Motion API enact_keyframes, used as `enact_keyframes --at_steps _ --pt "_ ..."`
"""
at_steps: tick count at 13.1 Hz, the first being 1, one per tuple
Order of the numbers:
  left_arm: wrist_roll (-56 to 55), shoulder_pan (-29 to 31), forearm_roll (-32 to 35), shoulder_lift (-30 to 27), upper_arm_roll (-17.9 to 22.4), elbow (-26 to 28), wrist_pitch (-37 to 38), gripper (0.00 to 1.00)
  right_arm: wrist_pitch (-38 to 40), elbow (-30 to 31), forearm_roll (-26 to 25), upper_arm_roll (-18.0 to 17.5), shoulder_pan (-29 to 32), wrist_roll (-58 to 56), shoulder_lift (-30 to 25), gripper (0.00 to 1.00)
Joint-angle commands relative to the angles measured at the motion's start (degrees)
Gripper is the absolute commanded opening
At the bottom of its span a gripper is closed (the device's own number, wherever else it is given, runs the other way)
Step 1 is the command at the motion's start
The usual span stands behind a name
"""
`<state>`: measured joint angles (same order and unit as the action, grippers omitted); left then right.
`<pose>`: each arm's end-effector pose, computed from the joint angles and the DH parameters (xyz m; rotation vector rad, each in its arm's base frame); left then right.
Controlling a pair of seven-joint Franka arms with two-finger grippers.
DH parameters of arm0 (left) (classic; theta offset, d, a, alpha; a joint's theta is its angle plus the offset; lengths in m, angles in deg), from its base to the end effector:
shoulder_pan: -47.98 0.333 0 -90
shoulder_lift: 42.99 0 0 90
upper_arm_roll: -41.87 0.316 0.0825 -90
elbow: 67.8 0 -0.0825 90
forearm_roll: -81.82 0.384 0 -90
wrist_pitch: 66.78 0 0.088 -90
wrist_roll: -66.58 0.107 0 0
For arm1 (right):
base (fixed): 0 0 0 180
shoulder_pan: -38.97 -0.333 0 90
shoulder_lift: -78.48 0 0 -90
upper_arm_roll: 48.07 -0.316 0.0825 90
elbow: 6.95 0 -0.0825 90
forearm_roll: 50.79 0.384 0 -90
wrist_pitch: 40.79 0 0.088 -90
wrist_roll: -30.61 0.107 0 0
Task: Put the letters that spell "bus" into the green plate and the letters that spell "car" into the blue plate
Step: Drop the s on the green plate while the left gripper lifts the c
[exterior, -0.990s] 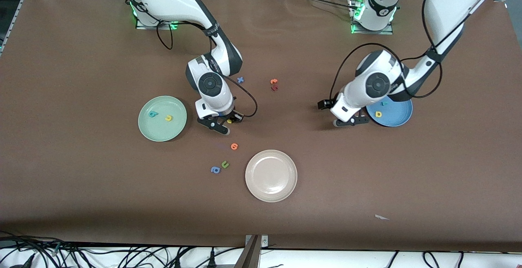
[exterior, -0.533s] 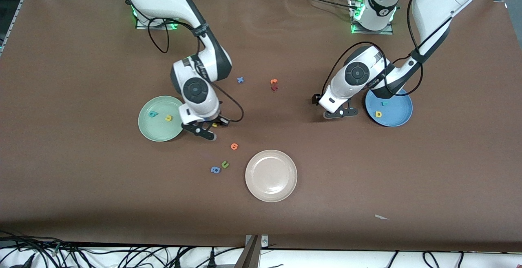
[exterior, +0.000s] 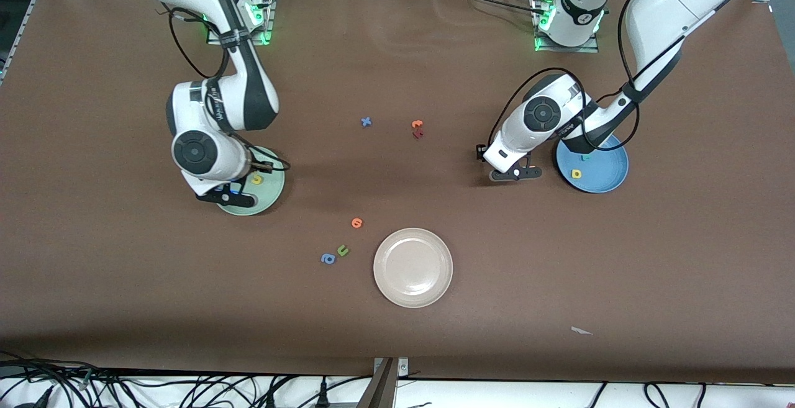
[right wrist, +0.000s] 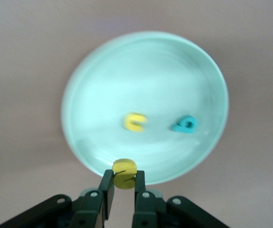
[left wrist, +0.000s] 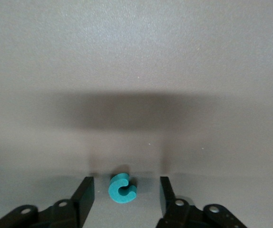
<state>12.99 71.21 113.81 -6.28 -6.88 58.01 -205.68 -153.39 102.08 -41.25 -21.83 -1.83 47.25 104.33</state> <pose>0.4737 -0.2472 0.1740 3.0807 0.1556 -0.2609 0.5629 0.1674 0.2606 2.9559 -0.1778 -0.4591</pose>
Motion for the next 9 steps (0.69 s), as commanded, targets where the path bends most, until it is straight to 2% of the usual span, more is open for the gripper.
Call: enact_keyframes --at_steps 1,2,3,4,5,6,9 --pt "-0.64 0.23 2.28 0.91 0.05 0.49 -0.94 0.59 -4.97 7.76 0.93 0.21 -0.77 -3.71 -1.95 0.19" --pt "-0.64 0.23 2.28 0.91 0.05 0.49 -0.94 0.59 -9.17 11.00 0.93 0.13 -0.77 -5.37 -1.77 0.23" --pt "-0.73 0.23 2.28 0.91 0.05 0.49 -0.94 0.56 -11.73 13.03 0.93 0.13 -0.68 -5.48 -1.51 0.35" --pt "-0.73 0.32 2.28 0.91 0.05 0.49 -0.94 0.53 -11.41 12.79 1.01 0.21 -0.68 -5.30 -0.72 0.85" --pt "-0.81 0.41 2.28 0.91 0.05 0.49 -0.94 0.51 -10.54 11.48 1.01 0.39 -0.51 -5.47 -1.06 1.00" --pt "-0.90 0.32 2.28 0.91 0.05 0.49 -0.94 0.49 -7.31 8.51 1.01 0.56 -0.33 -5.48 -1.85 1.00" --pt "-1.17 0.32 2.28 0.91 0.05 0.49 -0.85 0.40 8.68 -6.94 0.93 0.56 0.55 -4.42 -0.98 1.00"
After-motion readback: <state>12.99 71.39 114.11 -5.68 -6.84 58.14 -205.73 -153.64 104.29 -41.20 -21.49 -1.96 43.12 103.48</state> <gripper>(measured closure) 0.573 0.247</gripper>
